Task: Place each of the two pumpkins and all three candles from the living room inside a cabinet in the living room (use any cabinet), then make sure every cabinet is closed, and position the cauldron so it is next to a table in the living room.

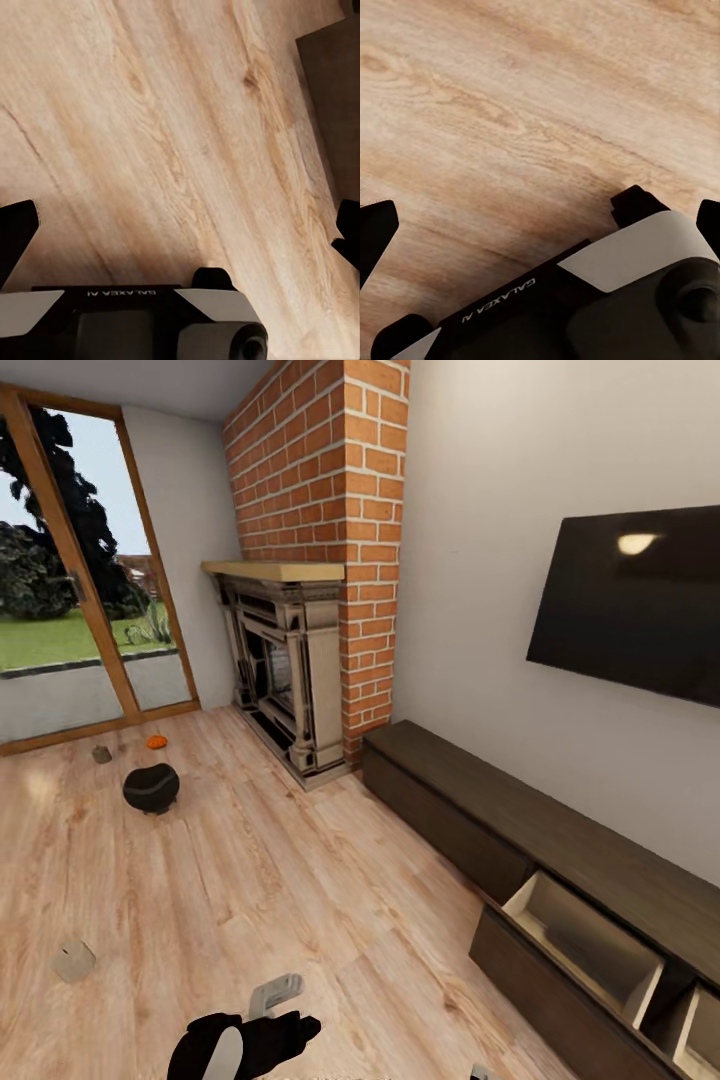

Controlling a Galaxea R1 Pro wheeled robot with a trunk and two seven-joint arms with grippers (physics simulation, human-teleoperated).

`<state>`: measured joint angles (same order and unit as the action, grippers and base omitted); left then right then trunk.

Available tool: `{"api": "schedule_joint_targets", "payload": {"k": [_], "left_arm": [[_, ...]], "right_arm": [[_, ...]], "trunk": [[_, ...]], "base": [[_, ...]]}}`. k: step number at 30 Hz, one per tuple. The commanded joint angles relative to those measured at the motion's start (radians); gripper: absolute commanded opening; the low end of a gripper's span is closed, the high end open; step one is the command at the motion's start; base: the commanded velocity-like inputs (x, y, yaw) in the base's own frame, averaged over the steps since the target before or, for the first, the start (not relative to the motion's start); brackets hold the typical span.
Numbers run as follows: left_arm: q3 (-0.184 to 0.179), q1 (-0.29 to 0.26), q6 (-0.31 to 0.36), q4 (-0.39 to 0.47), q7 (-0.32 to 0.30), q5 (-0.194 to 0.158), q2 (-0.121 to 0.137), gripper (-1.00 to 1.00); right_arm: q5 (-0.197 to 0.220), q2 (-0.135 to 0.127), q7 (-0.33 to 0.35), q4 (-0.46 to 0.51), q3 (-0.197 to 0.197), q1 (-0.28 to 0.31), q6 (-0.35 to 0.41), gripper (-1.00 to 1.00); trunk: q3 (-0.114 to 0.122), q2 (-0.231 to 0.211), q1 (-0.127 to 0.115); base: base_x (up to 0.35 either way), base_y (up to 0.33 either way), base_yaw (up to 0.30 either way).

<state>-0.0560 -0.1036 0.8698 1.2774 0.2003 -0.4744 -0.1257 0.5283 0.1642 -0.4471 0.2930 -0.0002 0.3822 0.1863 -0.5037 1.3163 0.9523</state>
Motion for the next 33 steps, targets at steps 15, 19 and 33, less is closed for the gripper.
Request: {"api": "schedule_joint_targets", "payload": {"k": [15, 19, 33], "left_arm": [[-0.001, -0.001, 0.003, 0.000, 0.010, -0.010, -0.002, 1.00], [-0.001, -0.001, 0.003, 0.000, 0.010, -0.010, -0.001, 1.00], [-0.001, -0.001, 0.003, 0.000, 0.010, -0.010, -0.002, 1.00]], "right_arm": [[0.001, 0.000, -0.005, 0.003, 0.000, 0.000, 0.007, 1.00], [0.001, 0.000, -0.005, 0.003, 0.000, 0.000, 0.007, 1.00], [0.001, -0.003, -0.005, 0.003, 0.000, 0.000, 0.007, 1.00]], "trunk": [[-0.010, 0.001, 0.000], [-0.013, 0.001, 0.000], [-0.022, 0.001, 0.000]], "base": [[-0.087, 0.000, 0.276], [-0.093, 0.000, 0.276], [-0.020, 0.000, 0.276]]}}
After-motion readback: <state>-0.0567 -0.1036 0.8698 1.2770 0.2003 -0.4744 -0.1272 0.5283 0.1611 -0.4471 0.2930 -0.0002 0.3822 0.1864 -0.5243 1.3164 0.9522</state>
